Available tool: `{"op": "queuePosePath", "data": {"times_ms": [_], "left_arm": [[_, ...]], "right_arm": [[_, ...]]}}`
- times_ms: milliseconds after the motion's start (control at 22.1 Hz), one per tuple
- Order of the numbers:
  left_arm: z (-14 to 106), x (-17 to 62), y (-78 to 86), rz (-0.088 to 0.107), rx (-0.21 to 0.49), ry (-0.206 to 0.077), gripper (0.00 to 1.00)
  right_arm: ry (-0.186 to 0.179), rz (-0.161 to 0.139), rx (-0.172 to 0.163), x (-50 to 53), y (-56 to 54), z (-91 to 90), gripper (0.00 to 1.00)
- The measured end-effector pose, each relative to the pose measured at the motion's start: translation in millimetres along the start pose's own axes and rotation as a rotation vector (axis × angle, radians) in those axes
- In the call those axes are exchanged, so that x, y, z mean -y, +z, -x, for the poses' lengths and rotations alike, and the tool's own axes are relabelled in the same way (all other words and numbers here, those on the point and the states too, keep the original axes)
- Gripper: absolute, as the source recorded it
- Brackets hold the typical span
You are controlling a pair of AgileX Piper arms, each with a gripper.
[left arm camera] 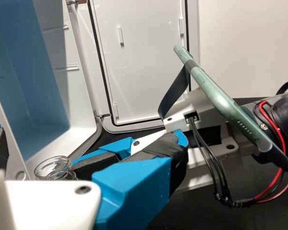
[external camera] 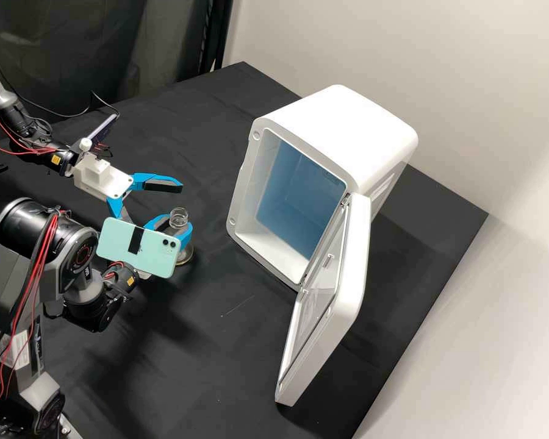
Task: Place the flask in the incubator
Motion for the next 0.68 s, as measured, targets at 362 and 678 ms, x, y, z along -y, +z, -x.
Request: {"op": "queuePosePath", "data": {"times_ms": [362, 678], "left_arm": [[0.2, -0.7, 0.1, 0.000, 0.000, 0.002, 1.00], [0.1, -1.1, -1.4, 0.019, -0.022, 0.008, 1.00]], "right_arm": [[0.001, 0.000, -0.001, -0.1, -0.1, 0.0, 0.00], [0.013, -0.002, 0.006, -3.1, 1.9, 0.9, 0.00]]}}
